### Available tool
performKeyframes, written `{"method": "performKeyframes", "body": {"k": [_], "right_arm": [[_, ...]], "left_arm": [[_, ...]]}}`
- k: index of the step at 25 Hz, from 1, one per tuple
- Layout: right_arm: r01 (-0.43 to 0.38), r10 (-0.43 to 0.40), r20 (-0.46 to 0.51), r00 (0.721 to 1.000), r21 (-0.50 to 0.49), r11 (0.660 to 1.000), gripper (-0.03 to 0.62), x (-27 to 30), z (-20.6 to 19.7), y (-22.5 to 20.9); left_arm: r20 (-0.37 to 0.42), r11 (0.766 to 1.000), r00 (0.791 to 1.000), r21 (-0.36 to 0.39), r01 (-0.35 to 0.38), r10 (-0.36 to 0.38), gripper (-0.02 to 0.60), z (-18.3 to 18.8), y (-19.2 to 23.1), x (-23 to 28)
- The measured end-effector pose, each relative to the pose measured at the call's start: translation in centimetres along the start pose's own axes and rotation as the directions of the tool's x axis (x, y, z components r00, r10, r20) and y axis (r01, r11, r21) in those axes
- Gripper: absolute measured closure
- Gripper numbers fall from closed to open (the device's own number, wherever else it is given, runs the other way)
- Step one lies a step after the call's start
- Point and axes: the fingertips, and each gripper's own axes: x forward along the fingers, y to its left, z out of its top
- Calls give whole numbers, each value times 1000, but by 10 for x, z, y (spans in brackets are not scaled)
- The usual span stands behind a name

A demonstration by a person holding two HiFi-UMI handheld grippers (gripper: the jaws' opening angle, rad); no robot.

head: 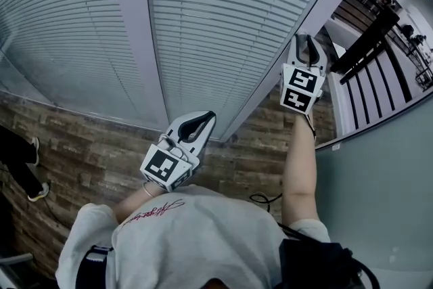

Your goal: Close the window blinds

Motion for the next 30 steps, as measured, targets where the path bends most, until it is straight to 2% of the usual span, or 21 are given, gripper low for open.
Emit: {"method": "performKeyframes", "body": {"k": [6, 10, 15, 19, 21, 24, 28, 30], "right_arm": [[22, -23, -1, 1000, 215, 976, 462, -1, -2, -5], [32, -35, 1, 999, 367, 930, 462, 0, -4, -5], [29, -36, 0, 999, 594, 804, 462, 2, -5, -6], [10, -22, 6, 1000, 733, 680, 462, 1, -6, -12], [-2, -18, 17, 1000, 778, 629, 462, 0, -8, -13], [-16, -18, 32, 999, 814, 581, 462, 0, -10, -13], [-42, -5, 51, 999, 869, 492, 462, 1, -11, -12], [-47, -5, 57, 998, 876, 480, 462, 1, -12, -11]], "left_arm": [[-9, 1000, 1000, 2, 19, -19, 561, -4, -4, 1], [-10, 1000, 1000, 3, 19, -19, 561, -4, -3, 1], [-7, 1000, 1000, 12, 27, -27, 561, -4, -1, 0], [-8, 999, 1000, 18, 28, -28, 561, -4, -4, 1], [-14, 999, 999, 16, 31, -31, 561, -5, -7, 1], [-17, 999, 999, 12, 32, -32, 561, -5, -8, 1], [-5, 999, 999, 22, 39, -38, 561, -5, -8, 2], [1, 999, 999, 23, 40, -40, 561, -6, -8, 2]]}}
